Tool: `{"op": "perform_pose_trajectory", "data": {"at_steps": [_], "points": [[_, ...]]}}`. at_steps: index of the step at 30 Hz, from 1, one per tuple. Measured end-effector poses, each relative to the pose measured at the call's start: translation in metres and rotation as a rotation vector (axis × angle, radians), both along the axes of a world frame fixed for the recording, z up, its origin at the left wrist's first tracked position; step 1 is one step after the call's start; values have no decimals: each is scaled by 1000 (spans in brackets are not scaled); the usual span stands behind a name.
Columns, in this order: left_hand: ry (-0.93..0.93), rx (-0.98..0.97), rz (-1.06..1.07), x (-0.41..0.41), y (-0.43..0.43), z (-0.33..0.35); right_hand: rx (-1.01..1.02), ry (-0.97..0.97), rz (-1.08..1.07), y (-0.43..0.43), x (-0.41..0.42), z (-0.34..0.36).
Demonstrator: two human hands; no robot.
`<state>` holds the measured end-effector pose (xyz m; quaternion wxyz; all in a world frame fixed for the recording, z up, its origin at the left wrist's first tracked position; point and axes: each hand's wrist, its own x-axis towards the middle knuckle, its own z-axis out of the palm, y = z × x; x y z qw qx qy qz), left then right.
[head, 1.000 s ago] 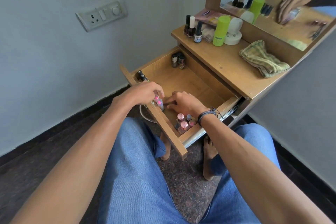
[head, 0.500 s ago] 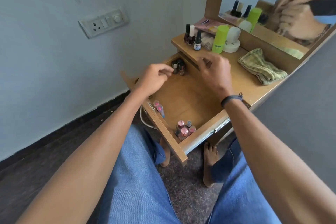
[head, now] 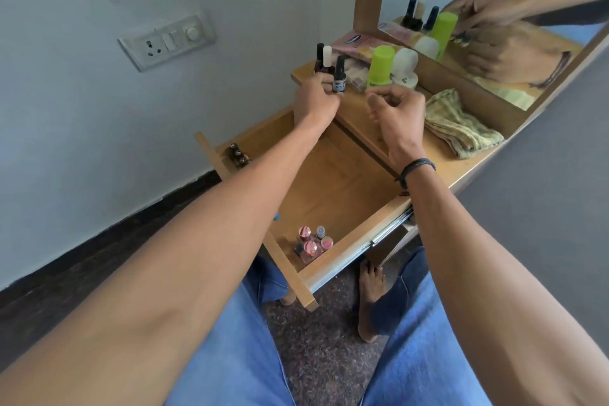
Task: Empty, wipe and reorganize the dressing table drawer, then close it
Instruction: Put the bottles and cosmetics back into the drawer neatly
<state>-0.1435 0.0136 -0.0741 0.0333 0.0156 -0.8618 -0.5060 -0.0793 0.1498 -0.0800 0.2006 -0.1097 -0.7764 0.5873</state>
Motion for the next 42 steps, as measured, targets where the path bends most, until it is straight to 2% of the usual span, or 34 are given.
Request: {"op": "perform_pose_trajectory", "data": {"at_steps": [6,16,26,30,36,42], "points": [[16,-113,78,-16,8,-5,10,17,-7,-5,-4,0],[44,-204,69,-27,16,-5,38,0,-8,-3,-7,-3],[177,-151,-31,-3,-10,-18,85,-33,-25,-3,-6,-2],[199,-77,48,22,-30,-26,116,-43,5,-3,-1,0],[38,-45,231,52,-41,-53,176,-77,44,-10,3,1],[-140,-36,211,56,-22,-80,221,-93,86,-14,4,3]]}}
